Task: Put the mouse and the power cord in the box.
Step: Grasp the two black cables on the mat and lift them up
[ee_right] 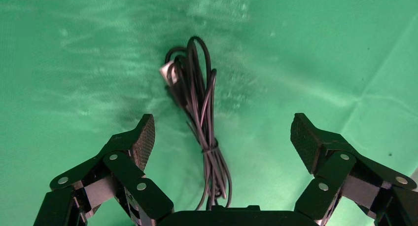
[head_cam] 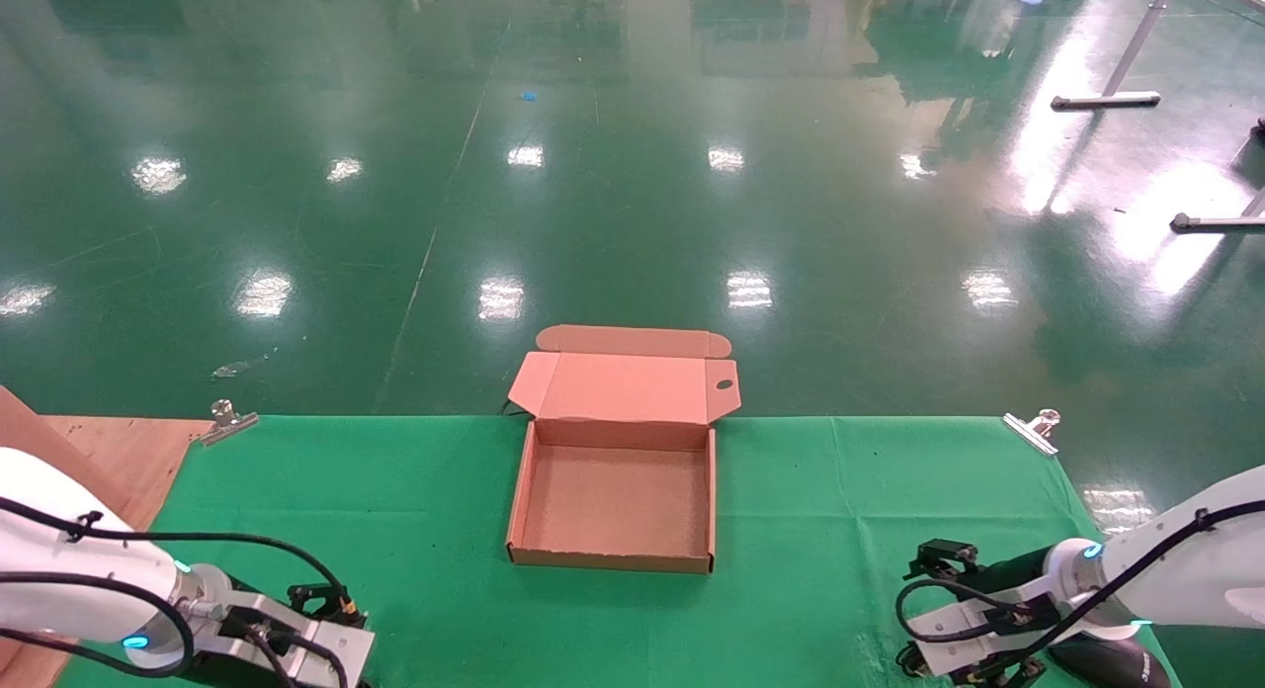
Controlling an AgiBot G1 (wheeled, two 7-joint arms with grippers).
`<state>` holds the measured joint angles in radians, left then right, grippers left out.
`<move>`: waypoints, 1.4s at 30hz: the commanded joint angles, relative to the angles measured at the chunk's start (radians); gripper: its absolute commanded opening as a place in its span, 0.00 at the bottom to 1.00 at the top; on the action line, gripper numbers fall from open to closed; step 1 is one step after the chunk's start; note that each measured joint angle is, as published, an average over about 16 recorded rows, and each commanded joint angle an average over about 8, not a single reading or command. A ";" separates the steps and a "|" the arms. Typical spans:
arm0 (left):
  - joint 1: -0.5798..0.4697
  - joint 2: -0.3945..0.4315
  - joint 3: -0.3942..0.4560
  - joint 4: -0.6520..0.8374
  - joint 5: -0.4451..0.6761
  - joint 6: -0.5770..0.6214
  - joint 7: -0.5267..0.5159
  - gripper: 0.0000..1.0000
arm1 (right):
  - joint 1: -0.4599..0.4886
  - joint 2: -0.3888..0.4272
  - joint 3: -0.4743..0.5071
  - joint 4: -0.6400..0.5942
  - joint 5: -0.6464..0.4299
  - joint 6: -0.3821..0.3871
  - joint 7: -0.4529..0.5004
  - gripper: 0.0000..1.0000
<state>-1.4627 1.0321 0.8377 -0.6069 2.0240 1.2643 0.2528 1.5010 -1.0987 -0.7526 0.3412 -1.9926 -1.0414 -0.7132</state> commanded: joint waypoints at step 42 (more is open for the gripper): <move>-0.032 0.009 0.002 0.154 -0.001 -0.012 0.106 0.00 | 0.101 -0.053 0.023 -0.301 0.044 0.000 -0.269 0.00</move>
<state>-1.4959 1.0397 0.8391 -0.4548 2.0219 1.2543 0.3577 1.6030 -1.1518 -0.7291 0.0414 -1.9483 -1.0416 -0.9813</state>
